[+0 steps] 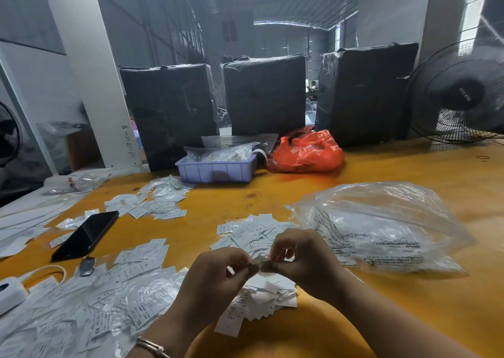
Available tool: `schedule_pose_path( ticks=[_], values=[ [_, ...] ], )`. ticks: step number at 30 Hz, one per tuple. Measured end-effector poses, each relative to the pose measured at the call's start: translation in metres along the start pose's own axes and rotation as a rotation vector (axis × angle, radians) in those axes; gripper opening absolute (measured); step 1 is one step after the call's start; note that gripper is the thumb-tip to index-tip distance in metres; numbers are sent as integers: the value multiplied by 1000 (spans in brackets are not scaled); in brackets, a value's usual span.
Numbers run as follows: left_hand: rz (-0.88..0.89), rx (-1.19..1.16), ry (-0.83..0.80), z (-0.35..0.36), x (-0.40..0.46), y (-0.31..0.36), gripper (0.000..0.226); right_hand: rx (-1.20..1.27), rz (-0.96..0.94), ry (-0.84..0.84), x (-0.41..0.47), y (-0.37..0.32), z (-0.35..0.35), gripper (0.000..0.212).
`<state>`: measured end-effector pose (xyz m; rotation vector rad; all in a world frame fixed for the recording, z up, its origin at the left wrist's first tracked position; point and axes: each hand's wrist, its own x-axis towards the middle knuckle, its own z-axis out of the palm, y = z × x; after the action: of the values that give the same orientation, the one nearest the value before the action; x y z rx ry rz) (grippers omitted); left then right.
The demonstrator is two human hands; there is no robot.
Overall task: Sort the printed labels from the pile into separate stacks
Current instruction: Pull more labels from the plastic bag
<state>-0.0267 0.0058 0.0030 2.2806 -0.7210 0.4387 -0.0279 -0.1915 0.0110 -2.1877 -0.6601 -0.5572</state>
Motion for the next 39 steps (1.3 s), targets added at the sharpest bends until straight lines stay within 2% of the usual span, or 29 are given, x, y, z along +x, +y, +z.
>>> schedule_pose_path(
  ticks=[8,12,17,20,23,27,30,35,39],
  values=[
    [0,-3,0,0,0,2,4,8,23,-1,-1,0,-2,19],
    [-17,-14,1,-1,2,3,5,88,74,-2,-1,0,-2,20],
    [-28,-24,1,-2,1,5,10,206,136,-44,-1,0,-2,21],
    [-45,-44,0,-4,0,5,21,304,188,-42,0,0,-2,24],
    [-106,-112,-30,-5,-1,6,27,413,272,-78,0,-1,-4,27],
    [-254,-298,-49,-9,-2,3,16,515,343,-168,1,-1,-8,15],
    [-319,-383,5,-11,-2,1,15,541,397,-147,1,2,-10,24],
    [-390,-461,75,-13,-2,-1,20,466,394,-54,0,1,-10,26],
    [-463,-496,23,-11,-2,1,25,439,441,-198,-1,-1,-6,40]
  ],
)
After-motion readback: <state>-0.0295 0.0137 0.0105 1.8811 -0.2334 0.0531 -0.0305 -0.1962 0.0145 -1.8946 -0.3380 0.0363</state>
